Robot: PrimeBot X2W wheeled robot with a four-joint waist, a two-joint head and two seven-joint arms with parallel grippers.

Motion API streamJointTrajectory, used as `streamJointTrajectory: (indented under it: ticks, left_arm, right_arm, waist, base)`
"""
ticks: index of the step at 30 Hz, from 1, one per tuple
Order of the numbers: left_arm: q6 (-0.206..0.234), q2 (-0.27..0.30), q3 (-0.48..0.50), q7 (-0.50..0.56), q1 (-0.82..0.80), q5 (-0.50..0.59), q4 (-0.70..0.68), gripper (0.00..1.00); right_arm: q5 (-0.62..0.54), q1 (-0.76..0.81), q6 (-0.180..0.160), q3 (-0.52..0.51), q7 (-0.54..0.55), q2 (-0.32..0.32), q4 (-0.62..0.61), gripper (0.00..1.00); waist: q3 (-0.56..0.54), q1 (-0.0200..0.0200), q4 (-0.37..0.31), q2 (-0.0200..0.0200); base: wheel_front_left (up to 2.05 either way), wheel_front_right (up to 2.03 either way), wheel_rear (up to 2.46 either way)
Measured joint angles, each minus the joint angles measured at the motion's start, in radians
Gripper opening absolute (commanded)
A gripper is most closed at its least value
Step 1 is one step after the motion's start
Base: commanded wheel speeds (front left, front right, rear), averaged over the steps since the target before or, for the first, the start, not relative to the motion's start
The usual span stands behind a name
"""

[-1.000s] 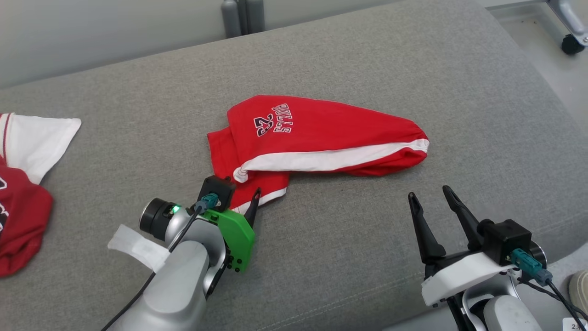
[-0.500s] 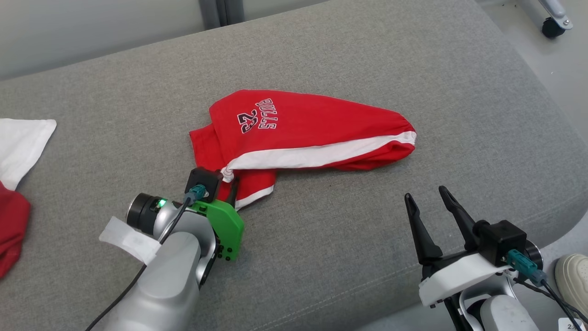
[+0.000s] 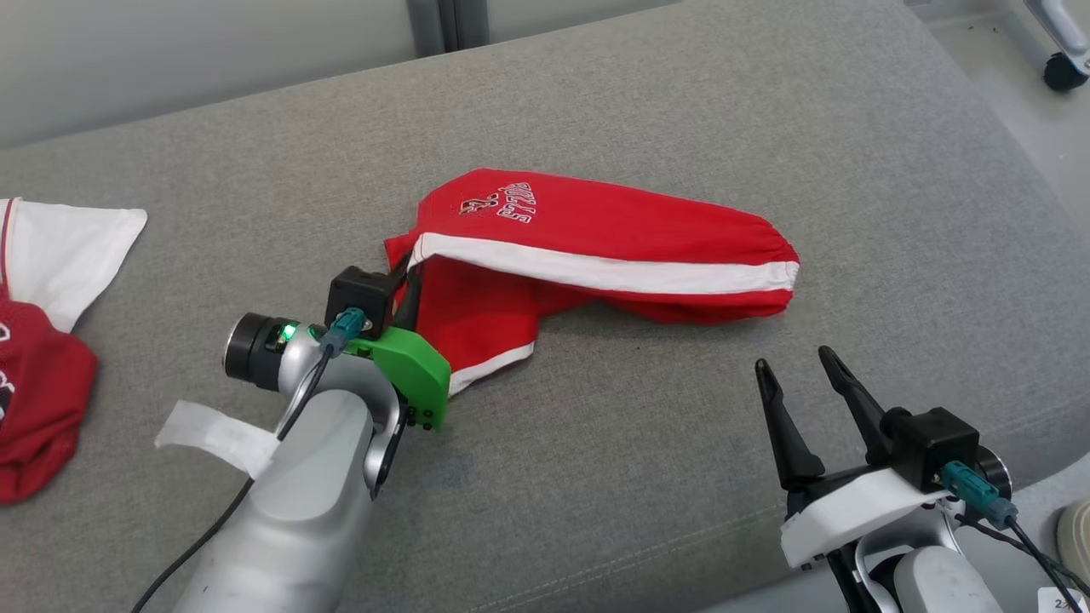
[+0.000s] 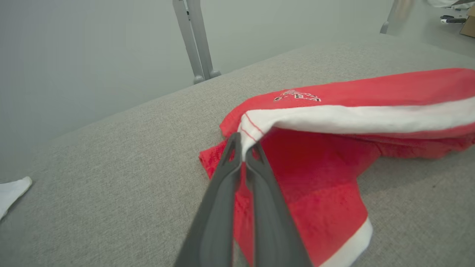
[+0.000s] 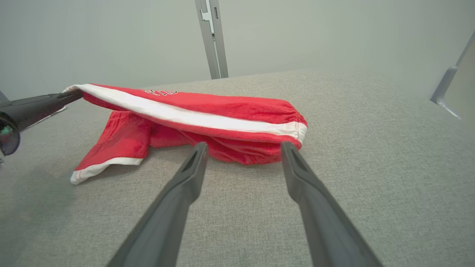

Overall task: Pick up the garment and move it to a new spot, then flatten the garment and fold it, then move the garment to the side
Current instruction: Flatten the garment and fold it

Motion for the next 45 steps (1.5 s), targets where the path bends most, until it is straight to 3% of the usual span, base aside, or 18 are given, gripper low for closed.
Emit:
streamJointTrajectory:
  ticks: [9,20,21,22,23,24,34,45]
  left_arm:
    - [0.061,0.044,0.028,-0.011,0.104,-0.02,-0.157,0.0]
    - [0.138,0.12,0.007,0.099,0.377,-0.03,-0.382,0.0]
    - [0.139,0.123,0.002,0.108,0.392,-0.03,-0.391,0.04]
    - [0.144,0.125,-0.002,0.11,0.405,-0.029,-0.4,0.08]
    - [0.149,0.128,-0.005,0.113,0.417,-0.029,-0.407,0.26]
    - [0.151,0.13,-0.008,0.117,0.428,-0.029,-0.411,1.0]
    - [0.178,0.144,0.003,0.103,0.509,-0.054,-0.437,1.0]
    - [0.23,0.125,0.156,-0.017,0.594,-0.145,-0.601,1.0]
  right_arm:
    - [-0.009,0.013,0.0,-0.025,0.009,0.0,-0.002,1.0]
    - [-0.024,0.028,0.0,-0.034,0.027,0.0,-0.021,1.0]
    - [-0.024,0.028,0.0,-0.032,0.029,0.0,-0.021,1.0]
    - [-0.024,0.028,0.0,-0.033,0.031,0.0,-0.022,1.0]
    - [-0.024,0.028,0.0,-0.03,0.031,0.0,-0.022,1.0]
    - [-0.024,0.028,0.0,-0.031,0.033,0.0,-0.022,1.0]
    - [-0.028,0.039,0.0,-0.036,0.057,0.001,-0.018,1.0]
    - [0.043,0.07,0.0,-0.139,0.025,0.001,0.033,1.0]
  waist:
    - [-0.032,0.0,0.058,0.0]
    - [-0.066,0.0,0.151,0.0]
    - [-0.068,0.0,0.159,0.0]
    - [-0.07,0.0,0.166,0.0]
    - [-0.072,0.0,0.173,0.0]
    - [-0.074,0.0,0.18,0.0]
    - [-0.106,0.0,0.214,0.0]
    - [-0.164,0.0,0.259,0.0]
  base:
    - [0.0,0.0,0.0]
    - [0.0,0.0,0.0]
    - [0.0,0.0,0.0]
    - [0.0,0.0,0.0]
    - [0.0,0.0,0.0]
    - [0.0,0.0,0.0]
    - [0.0,0.0,0.0]
    - [0.0,0.0,0.0]
